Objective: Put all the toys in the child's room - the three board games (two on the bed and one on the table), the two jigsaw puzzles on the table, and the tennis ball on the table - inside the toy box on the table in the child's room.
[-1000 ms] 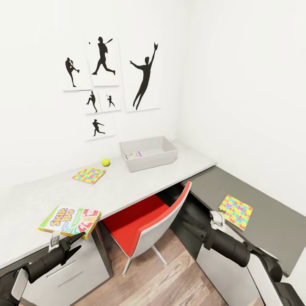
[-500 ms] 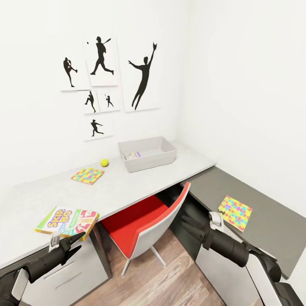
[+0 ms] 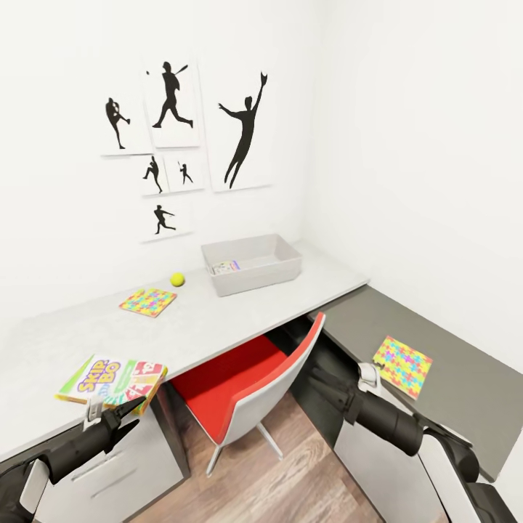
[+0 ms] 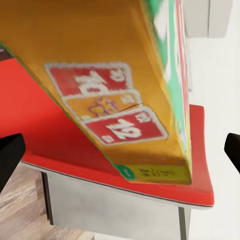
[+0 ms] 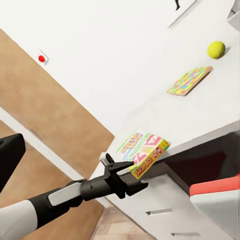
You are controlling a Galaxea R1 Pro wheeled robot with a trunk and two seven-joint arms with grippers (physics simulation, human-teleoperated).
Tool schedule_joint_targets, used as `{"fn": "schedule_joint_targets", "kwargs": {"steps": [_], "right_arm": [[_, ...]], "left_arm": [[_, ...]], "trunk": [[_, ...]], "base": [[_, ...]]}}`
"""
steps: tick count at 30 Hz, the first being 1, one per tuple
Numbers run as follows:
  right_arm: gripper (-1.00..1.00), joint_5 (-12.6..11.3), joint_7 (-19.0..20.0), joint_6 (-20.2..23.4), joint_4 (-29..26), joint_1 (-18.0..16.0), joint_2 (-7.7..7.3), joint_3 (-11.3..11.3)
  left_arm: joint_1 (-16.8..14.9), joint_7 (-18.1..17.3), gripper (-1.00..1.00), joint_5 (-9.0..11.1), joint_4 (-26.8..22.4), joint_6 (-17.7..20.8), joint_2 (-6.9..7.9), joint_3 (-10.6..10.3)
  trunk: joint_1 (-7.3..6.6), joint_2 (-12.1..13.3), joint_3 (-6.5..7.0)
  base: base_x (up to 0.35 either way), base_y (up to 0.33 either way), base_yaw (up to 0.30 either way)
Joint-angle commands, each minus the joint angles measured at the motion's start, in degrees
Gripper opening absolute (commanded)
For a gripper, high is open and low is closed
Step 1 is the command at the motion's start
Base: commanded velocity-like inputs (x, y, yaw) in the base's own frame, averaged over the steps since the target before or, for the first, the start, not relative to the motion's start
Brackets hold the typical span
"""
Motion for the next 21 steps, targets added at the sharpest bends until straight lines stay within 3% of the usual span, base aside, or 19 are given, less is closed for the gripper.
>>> {"fn": "schedule_joint_targets", "kwargs": {"steps": [1, 7, 21], "right_arm": [[1.0, -0.3, 0.0, 0.4, 0.0, 0.0, 0.03, 0.0], [1.0, -0.3, 0.0, 0.4, 0.1, 0.0, 0.08, 0.0], [1.0, -0.3, -0.1, 0.3, 0.6, 0.0, 0.16, 0.0]], "left_arm": [[0.0, -0.1, 1.0, 0.1, 0.0, 0.3, 0.0, 0.1], [0.0, -0.1, 1.0, 0.1, 0.0, 0.3, 0.0, 0.1], [0.0, -0.1, 1.0, 0.1, 0.0, 0.3, 0.01, 0.1]], "trunk": [[0.01, 0.0, -0.06], [0.01, 0.0, -0.06], [0.01, 0.0, -0.06]], "base": [[0.166, -0.001, 0.0], [0.134, 0.0, 0.0], [0.011, 0.0, 0.0]]}}
